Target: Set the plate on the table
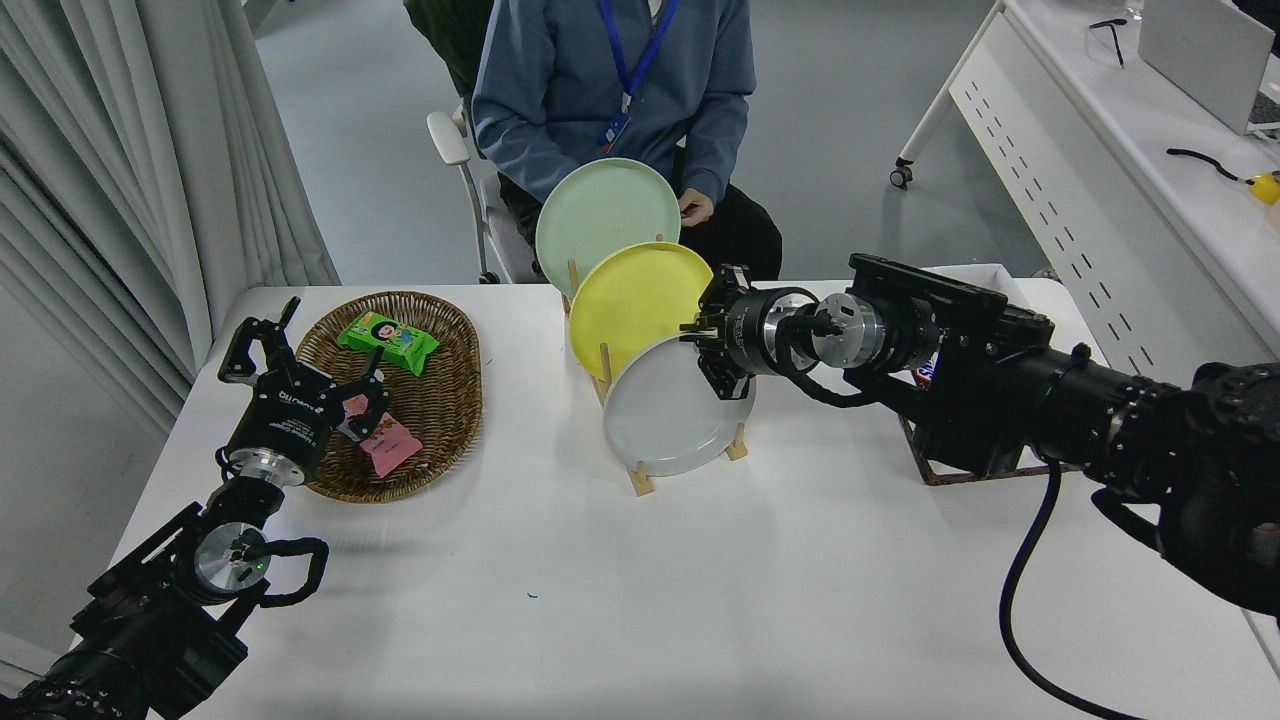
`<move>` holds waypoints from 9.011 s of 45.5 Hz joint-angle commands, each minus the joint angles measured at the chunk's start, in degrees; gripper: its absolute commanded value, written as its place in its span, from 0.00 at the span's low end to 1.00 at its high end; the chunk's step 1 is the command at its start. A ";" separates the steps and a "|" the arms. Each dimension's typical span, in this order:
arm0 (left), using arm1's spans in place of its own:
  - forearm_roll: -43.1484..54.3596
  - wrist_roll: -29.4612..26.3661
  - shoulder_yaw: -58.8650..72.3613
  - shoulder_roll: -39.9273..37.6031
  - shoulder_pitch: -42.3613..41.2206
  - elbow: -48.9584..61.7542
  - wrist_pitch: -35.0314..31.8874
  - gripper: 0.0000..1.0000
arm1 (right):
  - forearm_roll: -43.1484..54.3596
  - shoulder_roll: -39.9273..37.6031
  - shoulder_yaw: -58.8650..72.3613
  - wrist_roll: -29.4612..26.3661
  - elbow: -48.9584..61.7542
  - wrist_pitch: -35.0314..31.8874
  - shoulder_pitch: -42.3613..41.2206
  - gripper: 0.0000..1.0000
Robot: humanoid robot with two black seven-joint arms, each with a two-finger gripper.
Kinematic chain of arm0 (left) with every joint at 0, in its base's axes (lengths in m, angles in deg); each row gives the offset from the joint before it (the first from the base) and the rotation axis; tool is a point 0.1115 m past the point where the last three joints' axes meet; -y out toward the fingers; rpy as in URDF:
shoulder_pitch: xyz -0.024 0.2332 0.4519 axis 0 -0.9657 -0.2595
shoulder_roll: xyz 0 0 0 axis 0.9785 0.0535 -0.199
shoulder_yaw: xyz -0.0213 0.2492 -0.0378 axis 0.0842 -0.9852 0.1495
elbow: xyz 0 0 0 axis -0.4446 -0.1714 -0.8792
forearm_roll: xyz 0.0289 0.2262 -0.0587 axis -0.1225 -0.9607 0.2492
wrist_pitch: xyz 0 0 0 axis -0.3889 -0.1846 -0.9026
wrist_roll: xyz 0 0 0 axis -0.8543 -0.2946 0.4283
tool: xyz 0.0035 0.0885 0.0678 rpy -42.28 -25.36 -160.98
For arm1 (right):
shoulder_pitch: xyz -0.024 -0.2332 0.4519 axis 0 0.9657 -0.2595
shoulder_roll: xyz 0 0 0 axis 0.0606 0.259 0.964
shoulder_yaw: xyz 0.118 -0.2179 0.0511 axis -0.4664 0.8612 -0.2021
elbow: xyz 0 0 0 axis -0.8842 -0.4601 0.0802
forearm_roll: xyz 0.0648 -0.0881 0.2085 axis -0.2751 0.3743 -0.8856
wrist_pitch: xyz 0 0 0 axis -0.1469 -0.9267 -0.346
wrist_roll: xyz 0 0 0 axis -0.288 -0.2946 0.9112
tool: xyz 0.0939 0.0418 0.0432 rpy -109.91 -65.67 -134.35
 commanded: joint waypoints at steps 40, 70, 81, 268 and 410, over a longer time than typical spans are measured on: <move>0.00 0.00 0.00 0.00 0.00 0.03 0.00 1.00 | -8.95 -7.90 -12.05 -7.31 -5.73 4.25 -9.18 0.00; 0.00 0.00 0.00 0.00 0.00 -0.06 0.00 1.00 | -20.64 -9.04 -18.03 -8.19 -17.77 26.57 -6.63 0.00; 0.00 0.00 0.00 0.00 0.00 0.03 0.00 1.00 | -22.31 -7.90 -18.64 -8.36 -18.48 33.61 -3.99 0.00; 0.00 0.00 0.00 0.00 0.00 -0.06 0.00 1.00 | -30.84 3.70 -19.61 -7.83 0.94 33.61 19.30 0.00; 0.00 0.00 0.00 0.00 0.00 -0.06 0.00 1.00 | 32.70 -12.21 -62.40 24.68 -13.57 -31.08 43.56 1.00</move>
